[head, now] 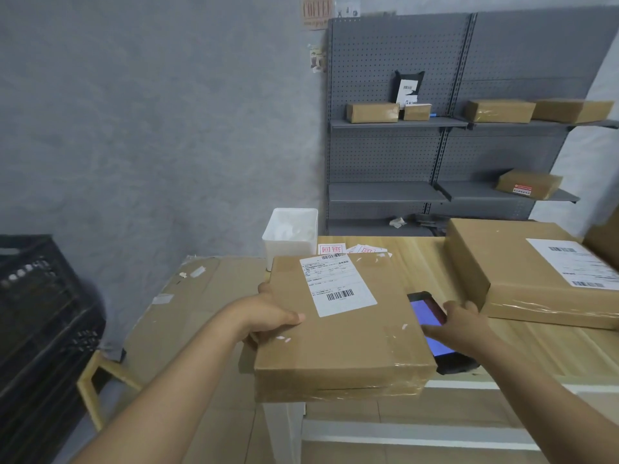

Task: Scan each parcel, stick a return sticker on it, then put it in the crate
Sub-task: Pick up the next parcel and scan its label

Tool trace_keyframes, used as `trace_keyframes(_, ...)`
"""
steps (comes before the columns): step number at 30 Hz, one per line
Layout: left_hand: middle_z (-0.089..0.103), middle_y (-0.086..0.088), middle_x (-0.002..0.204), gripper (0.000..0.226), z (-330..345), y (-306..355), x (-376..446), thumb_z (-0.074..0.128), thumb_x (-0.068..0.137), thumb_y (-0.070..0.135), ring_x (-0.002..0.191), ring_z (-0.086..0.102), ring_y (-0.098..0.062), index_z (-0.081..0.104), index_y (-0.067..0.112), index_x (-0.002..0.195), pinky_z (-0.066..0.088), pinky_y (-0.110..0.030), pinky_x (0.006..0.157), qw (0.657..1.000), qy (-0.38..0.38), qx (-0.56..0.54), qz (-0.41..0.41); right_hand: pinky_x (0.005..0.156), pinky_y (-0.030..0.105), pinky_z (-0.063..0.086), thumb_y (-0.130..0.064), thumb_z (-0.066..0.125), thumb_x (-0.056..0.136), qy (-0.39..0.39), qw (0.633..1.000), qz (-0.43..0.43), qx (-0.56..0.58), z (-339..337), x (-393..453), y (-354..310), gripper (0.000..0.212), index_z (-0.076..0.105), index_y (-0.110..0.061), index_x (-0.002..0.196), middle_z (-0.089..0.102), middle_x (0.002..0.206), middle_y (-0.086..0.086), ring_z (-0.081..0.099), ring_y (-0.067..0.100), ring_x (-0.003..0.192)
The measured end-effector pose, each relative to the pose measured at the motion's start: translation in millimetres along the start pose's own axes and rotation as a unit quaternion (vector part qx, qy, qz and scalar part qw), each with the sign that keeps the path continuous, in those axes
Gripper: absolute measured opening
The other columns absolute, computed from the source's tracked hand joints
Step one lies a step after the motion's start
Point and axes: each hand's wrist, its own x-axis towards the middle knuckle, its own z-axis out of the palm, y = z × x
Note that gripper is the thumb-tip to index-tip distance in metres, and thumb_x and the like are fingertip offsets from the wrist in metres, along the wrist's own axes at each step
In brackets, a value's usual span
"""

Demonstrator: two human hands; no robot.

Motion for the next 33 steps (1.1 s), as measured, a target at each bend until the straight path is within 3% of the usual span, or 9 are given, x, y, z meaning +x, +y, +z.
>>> trace_keyframes(4,0.063,-0.005,0.105,0.065,1,8,4,0.068,0.085,0.035,0.076,0.066,-0.019,0.019,0.019,0.124,0.052,-0.03,0.057,0.999,-0.014,-0.004,-0.031,0.096,0.037,0.039,-0.077,0.057,0.066,-0.028,0.999,0.022,-0.01,17,1,1,0.08,0.043,-0.014,0.113,0.043,0.116,0.007,0.04,0.027,0.117)
trace_keyframes(8,0.061,-0.001,0.097,0.059,3,7,8,0.066,0.085,0.035,0.068,0.063,-0.015,0.019,0.019,0.117,0.049,-0.027,0.051,1.0,-0.009,-0.001,-0.028,0.084,0.037,0.039,-0.085,0.053,0.059,-0.001,0.999,0.053,-0.006,20,0,-4,0.08,0.039,-0.017,0.098,0.034,0.104,0.002,0.036,0.024,0.111)
trace_keyframes(13,0.062,-0.001,0.095,0.063,4,3,12,0.066,0.083,0.037,0.073,0.065,-0.016,0.015,0.02,0.117,0.049,-0.026,0.053,1.0,-0.005,0.005,-0.021,0.079,0.035,0.046,-0.068,0.067,0.067,0.016,0.996,0.071,0.048,12,11,-1,0.062,0.052,-0.011,0.088,0.047,0.106,0.01,0.048,0.025,0.09)
trace_keyframes(15,0.063,-0.001,0.096,0.067,4,1,14,0.066,0.082,0.037,0.077,0.066,-0.017,0.013,0.02,0.121,0.05,-0.027,0.055,1.0,-0.004,0.005,-0.017,0.072,0.034,0.044,-0.059,0.068,0.074,0.036,0.987,0.091,0.125,0,16,-4,0.065,0.056,-0.001,0.101,0.048,0.113,0.018,0.046,0.023,0.08)
trace_keyframes(20,0.063,-0.004,0.1,0.074,4,-1,19,0.066,0.081,0.038,0.081,0.065,-0.019,0.011,0.019,0.127,0.052,-0.028,0.058,1.0,-0.006,0.007,-0.014,0.071,0.033,0.046,-0.06,0.072,0.068,0.086,0.976,0.021,0.2,-48,11,-30,0.07,0.059,-0.002,0.104,0.054,0.11,0.02,0.054,0.028,0.089)
trace_keyframes(23,0.06,-0.003,0.098,0.08,5,-1,21,0.065,0.082,0.04,0.078,0.061,-0.018,0.008,0.016,0.132,0.047,-0.027,0.052,1.0,0.004,0.016,-0.009,0.052,0.026,0.037,-0.062,0.077,0.059,0.04,0.989,-0.075,0.119,-74,-13,-59,0.063,0.057,-0.013,0.093,0.054,0.097,0.006,0.054,0.015,0.074)
trace_keyframes(26,0.055,-0.001,0.094,0.075,6,-3,23,0.065,0.082,0.041,0.076,0.058,-0.017,0.012,0.014,0.128,0.046,-0.026,0.05,1.0,0.012,0.016,-0.001,0.053,0.025,0.039,-0.066,0.076,0.052,0.012,0.99,-0.142,0.009,-83,-44,-86,0.06,0.05,-0.023,0.086,0.047,0.088,-0.004,0.052,0.009,0.072)
trace_keyframes(30,0.052,-0.003,0.098,0.078,7,-6,24,0.066,0.082,0.042,0.086,0.057,-0.021,0.013,0.012,0.131,0.047,-0.029,0.058,1.0,0.021,0.012,0.008,0.062,0.029,0.048,-0.071,0.073,0.047,-0.031,0.988,-0.139,-0.053,-84,-76,-100,0.071,0.051,-0.022,0.094,0.05,0.087,-0.005,0.053,0.011,0.072)
trace_keyframes(33,0.051,-0.009,0.117,0.085,9,-6,24,0.067,0.081,0.039,0.103,0.057,-0.029,0.011,0.01,0.138,0.051,-0.036,0.076,1.0,0.022,0.001,0.016,0.059,0.026,0.046,-0.072,0.073,0.047,-0.073,0.987,-0.113,-0.083,-85,-94,-99,0.076,0.053,-0.021,0.099,0.051,0.088,-0.005,0.054,0.01,0.073)
